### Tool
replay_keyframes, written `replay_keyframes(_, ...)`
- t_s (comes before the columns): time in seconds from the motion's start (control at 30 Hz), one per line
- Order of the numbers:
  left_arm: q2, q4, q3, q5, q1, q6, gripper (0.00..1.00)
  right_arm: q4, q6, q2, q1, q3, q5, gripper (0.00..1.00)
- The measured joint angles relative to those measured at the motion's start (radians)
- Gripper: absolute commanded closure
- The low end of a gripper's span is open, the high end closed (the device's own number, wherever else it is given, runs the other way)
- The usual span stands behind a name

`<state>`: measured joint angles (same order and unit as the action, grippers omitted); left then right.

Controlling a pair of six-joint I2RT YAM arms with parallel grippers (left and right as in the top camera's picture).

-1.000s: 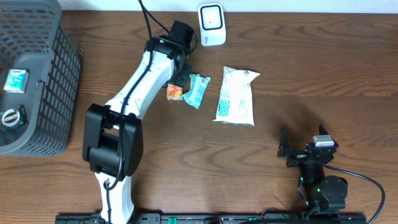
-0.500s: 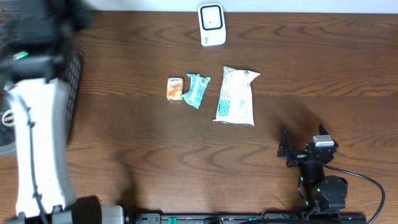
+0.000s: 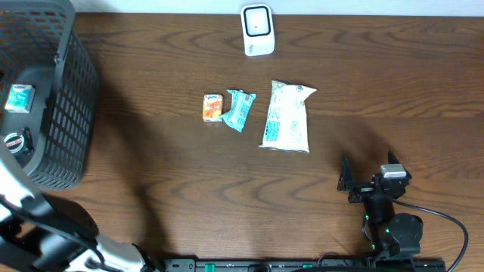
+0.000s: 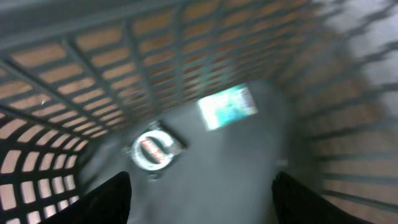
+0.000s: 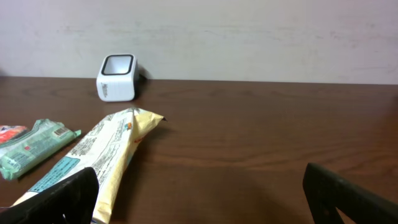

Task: Scan the item barcode
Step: 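Reach the left gripper into the basket toward the green Zam-Buk tin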

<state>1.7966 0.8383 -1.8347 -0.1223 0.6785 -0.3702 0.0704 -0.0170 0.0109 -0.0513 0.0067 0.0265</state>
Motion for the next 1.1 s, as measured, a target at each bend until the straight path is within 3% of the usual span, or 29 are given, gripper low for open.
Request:
replay_keyframes(0.43, 0.302, -0.009, 0.01, -0.105, 0.041, 0.0, 0.28, 0.0, 0.0, 0.0, 0.0, 0.0, 0.0, 0.01)
replay_keyframes(0.93, 0.449, -0.055, 0.01, -0.09, 0.04, 0.007, 0.34, 0.0, 0.0, 0.0, 0.0, 0.0, 0.0, 0.01)
replay_keyframes(1.1, 0.448, -0.023, 0.01, -0.086, 0.04, 0.013, 0.62, 0.0, 0.0, 0.0, 0.0, 0.0, 0.0, 0.01)
